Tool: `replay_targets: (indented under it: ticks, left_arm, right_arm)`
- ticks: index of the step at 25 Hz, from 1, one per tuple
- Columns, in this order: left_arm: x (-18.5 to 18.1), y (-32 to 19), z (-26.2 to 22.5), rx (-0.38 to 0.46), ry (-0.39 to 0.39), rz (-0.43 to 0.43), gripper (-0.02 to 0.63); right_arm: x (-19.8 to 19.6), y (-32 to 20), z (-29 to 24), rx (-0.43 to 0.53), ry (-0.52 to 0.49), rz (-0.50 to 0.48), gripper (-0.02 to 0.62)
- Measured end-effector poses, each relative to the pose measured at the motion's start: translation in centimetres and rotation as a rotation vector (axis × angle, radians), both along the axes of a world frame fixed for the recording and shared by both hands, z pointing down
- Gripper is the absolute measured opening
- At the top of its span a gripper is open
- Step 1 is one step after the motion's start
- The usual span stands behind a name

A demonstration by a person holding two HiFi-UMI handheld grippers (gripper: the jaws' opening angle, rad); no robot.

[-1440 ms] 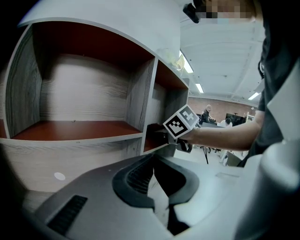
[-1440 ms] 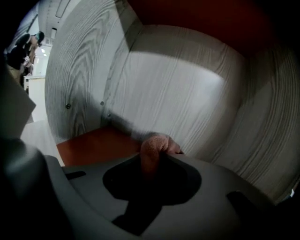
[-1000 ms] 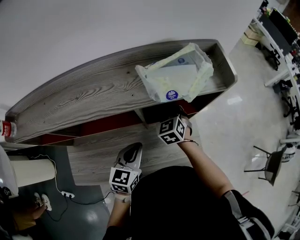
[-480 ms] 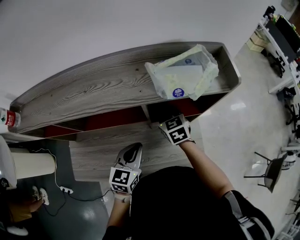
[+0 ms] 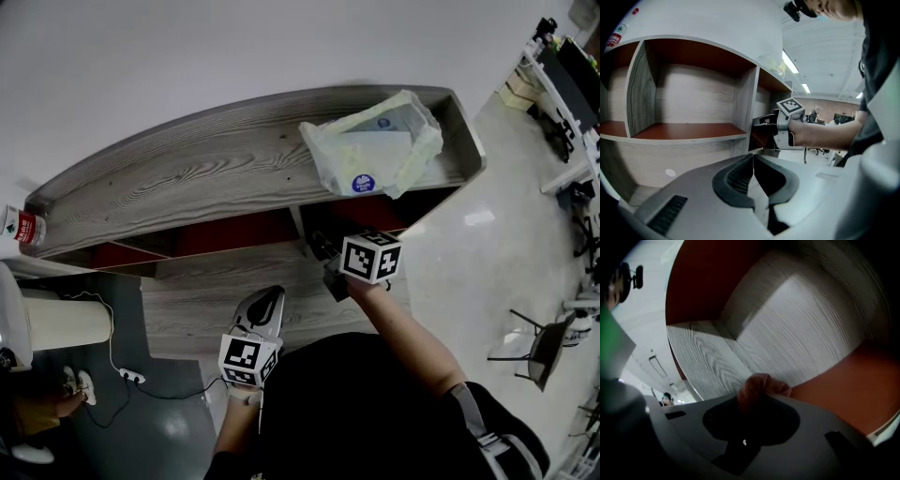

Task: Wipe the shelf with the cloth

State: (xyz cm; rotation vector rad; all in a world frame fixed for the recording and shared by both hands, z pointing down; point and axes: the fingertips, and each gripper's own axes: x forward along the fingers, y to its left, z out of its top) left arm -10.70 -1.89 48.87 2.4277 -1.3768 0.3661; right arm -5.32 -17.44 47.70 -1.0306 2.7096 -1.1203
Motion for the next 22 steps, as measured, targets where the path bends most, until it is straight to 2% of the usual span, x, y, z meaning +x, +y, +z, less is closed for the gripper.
replay_targets:
  ticks: [5, 22]
  left_arm:
    - [0.4, 0.0, 0.2, -0.005, 0.002, 0.011, 0.012]
    - [0.8, -0.4, 0.6, -0.014, 0.002, 0.037, 0.012]
  right_arm:
    - [0.3, 1.0, -3.1, -0.006, -0.143, 0.027, 0.067]
    - [1.0, 2.0, -16.7, 0.148, -0.535, 0.008, 0.066]
